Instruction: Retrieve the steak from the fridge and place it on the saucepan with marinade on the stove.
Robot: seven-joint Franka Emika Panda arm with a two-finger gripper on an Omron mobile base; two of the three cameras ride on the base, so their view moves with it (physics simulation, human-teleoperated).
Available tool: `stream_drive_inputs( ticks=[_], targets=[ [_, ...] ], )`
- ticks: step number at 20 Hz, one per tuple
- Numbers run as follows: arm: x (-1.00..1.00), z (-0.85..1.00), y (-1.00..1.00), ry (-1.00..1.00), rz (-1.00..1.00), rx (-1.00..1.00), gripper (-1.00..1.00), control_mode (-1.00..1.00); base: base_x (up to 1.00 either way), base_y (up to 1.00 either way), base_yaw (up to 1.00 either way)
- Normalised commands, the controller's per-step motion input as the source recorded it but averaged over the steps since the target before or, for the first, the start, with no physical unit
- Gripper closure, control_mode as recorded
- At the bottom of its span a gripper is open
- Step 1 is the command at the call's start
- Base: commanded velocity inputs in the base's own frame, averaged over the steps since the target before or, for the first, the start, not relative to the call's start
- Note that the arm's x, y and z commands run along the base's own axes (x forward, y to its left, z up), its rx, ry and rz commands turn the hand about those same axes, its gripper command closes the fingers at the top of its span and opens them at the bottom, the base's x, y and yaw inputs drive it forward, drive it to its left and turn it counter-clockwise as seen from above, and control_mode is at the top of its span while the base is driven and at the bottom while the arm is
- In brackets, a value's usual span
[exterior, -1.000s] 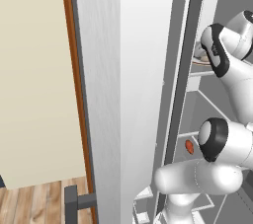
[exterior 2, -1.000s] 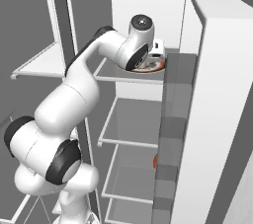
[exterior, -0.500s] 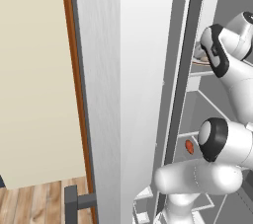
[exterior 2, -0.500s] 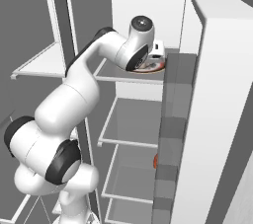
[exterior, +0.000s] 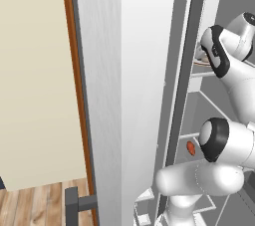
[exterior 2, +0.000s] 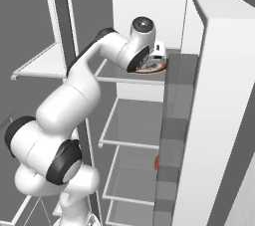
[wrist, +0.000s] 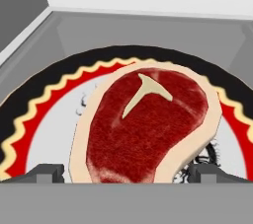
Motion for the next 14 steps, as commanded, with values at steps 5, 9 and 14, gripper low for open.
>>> stream_drive_inputs(
  ticks=[5, 9, 14],
  targets=[
    [0.05, 0.0, 0.0, 0.0, 0.0, 0.0, -1.0, -1.0, 0.0, 0.0, 0.0],
    [0.0, 0.0, 0.0, 0.0, 0.0, 0.0, -1.0, -1.0, 0.0, 0.0, 0.0],
    [0.0, 0.0, 0.0, 0.0, 0.0, 0.0, -1.0, -1.0, 0.0, 0.0, 0.0]
  ],
)
